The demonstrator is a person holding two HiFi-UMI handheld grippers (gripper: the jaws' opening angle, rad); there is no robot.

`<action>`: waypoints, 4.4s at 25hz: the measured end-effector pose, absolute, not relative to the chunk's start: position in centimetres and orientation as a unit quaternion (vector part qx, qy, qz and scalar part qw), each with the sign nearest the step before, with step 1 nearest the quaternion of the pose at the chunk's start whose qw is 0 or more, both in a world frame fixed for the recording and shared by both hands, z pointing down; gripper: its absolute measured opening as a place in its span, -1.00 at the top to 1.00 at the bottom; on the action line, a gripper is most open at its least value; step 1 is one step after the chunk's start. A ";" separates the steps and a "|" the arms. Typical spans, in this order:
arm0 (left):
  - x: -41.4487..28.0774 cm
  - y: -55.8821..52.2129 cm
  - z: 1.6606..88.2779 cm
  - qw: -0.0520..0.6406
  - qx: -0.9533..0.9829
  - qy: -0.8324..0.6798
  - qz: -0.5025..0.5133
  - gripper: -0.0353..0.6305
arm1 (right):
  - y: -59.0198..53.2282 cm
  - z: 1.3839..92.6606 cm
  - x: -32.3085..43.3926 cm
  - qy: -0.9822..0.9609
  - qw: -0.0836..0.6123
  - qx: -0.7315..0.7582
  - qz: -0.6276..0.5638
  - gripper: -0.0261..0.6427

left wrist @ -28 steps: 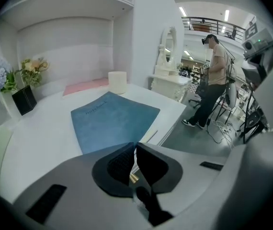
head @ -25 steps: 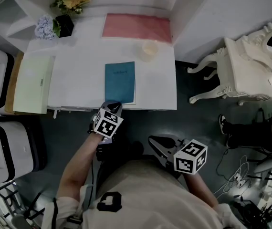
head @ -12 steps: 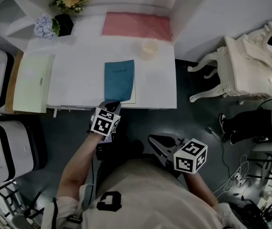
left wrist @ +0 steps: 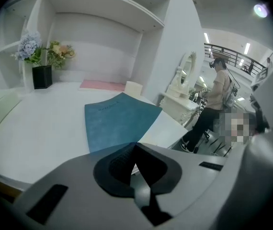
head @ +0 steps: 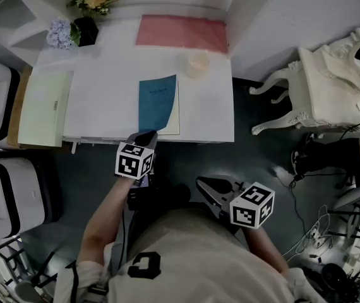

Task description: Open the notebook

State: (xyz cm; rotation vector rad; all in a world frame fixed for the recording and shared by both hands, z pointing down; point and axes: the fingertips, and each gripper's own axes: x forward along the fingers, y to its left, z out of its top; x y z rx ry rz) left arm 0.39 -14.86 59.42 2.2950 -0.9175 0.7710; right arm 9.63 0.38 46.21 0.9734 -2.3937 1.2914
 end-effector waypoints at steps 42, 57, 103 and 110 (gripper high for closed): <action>-4.0 -15.9 56.4 0.403 0.807 -0.412 0.133 0.86 | -1.1 45.9 9.0 -0.836 0.126 0.315 0.431 0.85; -6.2 -16.3 56.0 0.436 0.779 -0.441 0.093 0.85 | -1.5 45.9 9.0 -0.838 0.122 0.303 0.437 0.85; -13.2 -16.9 61.3 0.594 0.657 -0.464 -0.026 0.85 | -7.0 46.3 2.7 -0.838 0.178 0.285 0.430 0.85; -13.3 -17.0 62.1 0.603 0.653 -0.458 -0.003 0.85 | -8.6 46.1 1.2 -0.840 0.184 0.282 0.425 0.85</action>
